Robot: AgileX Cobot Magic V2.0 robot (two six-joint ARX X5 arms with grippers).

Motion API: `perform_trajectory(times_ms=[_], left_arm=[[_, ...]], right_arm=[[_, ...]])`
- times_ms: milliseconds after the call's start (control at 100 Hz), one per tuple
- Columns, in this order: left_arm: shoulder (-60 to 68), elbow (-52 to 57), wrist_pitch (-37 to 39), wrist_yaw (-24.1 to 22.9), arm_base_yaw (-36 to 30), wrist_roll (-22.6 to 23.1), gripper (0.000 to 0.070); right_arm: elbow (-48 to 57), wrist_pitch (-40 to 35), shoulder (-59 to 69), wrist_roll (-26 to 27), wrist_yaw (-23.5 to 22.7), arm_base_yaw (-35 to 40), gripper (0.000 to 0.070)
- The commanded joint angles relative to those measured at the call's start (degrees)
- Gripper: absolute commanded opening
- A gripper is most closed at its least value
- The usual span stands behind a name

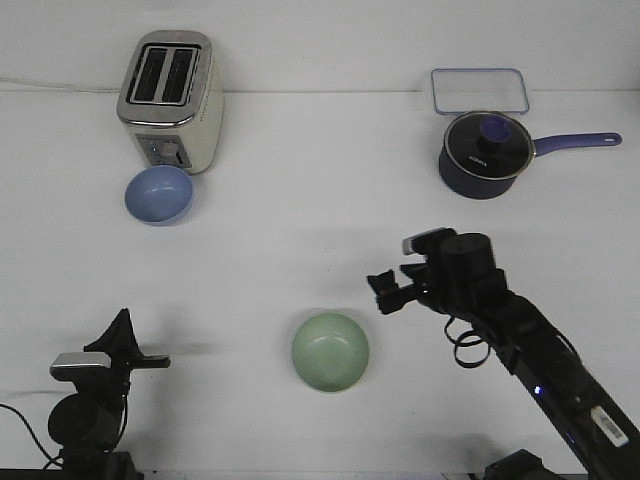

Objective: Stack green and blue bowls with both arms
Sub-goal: 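Release the green bowl and retract the right gripper to rest, then reach the left gripper forward to the rim of the light blue bowl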

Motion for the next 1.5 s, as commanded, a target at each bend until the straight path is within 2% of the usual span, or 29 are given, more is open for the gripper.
perform_trajectory(times_ms=[0,250,500,630,780,910,960,1160,1310,1490], left_arm=[[-0.09,-1.11,0.83,0.02,0.04,-0.09,0.0014],[-0.09,-1.11,0.83,0.02,0.04,-0.09,0.0014],[-0.09,-1.11,0.85,0.07,0.02,-0.94,0.0014],[-0.09,-1.01,0.96,0.07,0.02,-6.19,0.0014],[-0.09,-0.55,1.18,0.04,0.04,-14.38,0.0011],[-0.09,1.07,2.78,0.07,0.04,-22.84,0.0012],[-0.07,2.51,2.27,0.04,0.04,-24.39,0.0012],[7.52,14.49,-7.39,0.0,0.04,-23.47,0.0013],[22.95,26.71,-11.69,0.96,0.07,-17.57,0.0013],[44.3,44.04,-19.87,0.94,0.15,-12.72,0.0026]], right_arm=[[0.66,0.98,-1.99,-4.52,1.57,-2.67,0.0508],[0.48,0.24,-9.66,-13.03,2.25,-13.99,0.0508],[-8.22,7.04,-20.22,-15.58,2.34,-16.02,0.0506],[-16.74,12.92,-27.34,-15.85,3.13,-16.04,0.0506],[-25.35,17.25,-35.32,-15.04,7.17,-16.06,0.0504],[-27.76,19.21,-40.3,-13.77,8.26,-16.06,0.0502],[-27.78,18.88,-41.18,-13.79,8.81,-16.09,0.0502],[-27.78,18.8,-41.55,-13.75,8.92,-16.06,0.0502],[-27.78,18.99,-41.57,-13.66,8.92,-16.06,0.0502],[-27.78,19.32,-41.59,-13.27,8.87,-15.96,0.0502]])
